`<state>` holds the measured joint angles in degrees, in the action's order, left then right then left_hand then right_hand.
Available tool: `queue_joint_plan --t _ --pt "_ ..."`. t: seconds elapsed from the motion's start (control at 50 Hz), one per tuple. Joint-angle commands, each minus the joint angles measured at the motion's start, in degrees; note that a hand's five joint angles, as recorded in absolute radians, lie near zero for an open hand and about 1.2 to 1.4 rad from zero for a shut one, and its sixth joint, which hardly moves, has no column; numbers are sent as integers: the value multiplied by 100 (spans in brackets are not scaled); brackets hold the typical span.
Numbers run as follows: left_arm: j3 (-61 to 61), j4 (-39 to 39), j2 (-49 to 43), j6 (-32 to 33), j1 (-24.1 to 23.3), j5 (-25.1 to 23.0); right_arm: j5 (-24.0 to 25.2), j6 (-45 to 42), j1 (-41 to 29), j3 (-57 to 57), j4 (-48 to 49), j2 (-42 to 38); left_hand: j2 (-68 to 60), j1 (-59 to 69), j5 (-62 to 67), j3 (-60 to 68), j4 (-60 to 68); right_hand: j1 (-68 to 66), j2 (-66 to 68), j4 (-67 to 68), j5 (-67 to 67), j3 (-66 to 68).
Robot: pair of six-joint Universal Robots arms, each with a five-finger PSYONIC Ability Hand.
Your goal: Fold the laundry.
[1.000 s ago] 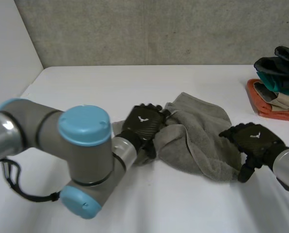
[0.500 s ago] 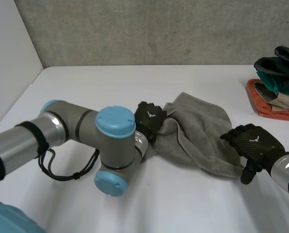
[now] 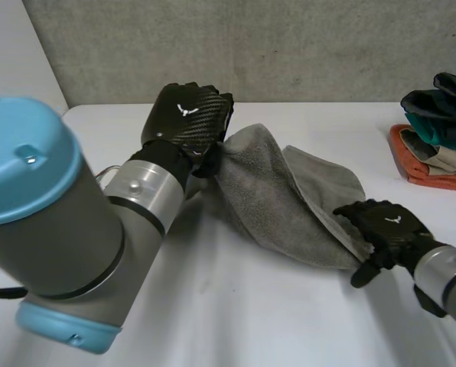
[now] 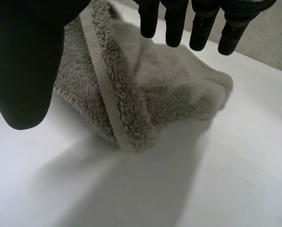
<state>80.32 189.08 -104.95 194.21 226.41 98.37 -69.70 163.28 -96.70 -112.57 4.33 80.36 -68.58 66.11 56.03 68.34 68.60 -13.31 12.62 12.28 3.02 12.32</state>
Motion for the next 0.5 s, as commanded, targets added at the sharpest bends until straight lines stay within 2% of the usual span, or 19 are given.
queue_joint_plan --t 0.02,0.04,0.12,0.2,0.26,0.28,0.34,0.36,0.42,0.44,0.5 --pt "238 -3 422 -349 105 -2 -289 485 -508 129 1447 -899 -1142 1389 1397 1166 1140 -6316 6385 6419 6345 6415" --pt "256 -3 475 -366 123 -2 -359 459 -508 191 1517 -908 -1142 1389 1397 1166 1140 -6665 6734 6769 6694 6764" --pt "335 -20 817 -349 272 -2 -509 -31 -543 507 1571 -637 -1142 1389 1397 1166 1140 -6669 6738 6772 6698 6768" --pt "528 -20 1257 -296 500 -19 -544 -1453 -525 1111 950 705 -1142 1389 1397 1166 1140 -6669 6738 6772 6698 6768" --pt "660 -38 1503 -288 755 -46 -579 -1790 -543 1648 448 1173 -1142 1389 1397 1166 1140 -6669 6738 6772 6698 6768" --pt "695 -64 1539 -287 817 -46 -588 -1861 -543 2077 2 1288 -1142 1389 1397 1166 1140 -6669 6738 6772 6698 6768" --pt "853 -213 1565 -261 1028 -55 -509 -1879 -508 2703 -878 1167 -1142 1389 1397 1166 1140 -6669 6738 6772 6698 6768" --pt "915 -257 1548 -261 1054 -55 -474 -1905 -499 3088 -1473 983 -1142 1389 1397 1166 1140 -6669 6738 6772 6698 6768" --pt "1143 -354 1416 -261 1099 -81 -483 -2028 -569 3608 -2311 474 -1142 1389 1397 1166 1140 -6669 6738 6772 6698 6768" --pt "1187 -346 1364 -261 1099 -81 -526 -2237 -604 3845 -2801 132 -1142 1389 1397 1166 1140 -6669 6738 6772 6698 6768" --pt "1320 -276 864 -217 1090 -90 -588 -2877 -788 4119 -3488 -509 -1142 1389 1397 1166 1140 -6669 6738 6772 6698 6768"
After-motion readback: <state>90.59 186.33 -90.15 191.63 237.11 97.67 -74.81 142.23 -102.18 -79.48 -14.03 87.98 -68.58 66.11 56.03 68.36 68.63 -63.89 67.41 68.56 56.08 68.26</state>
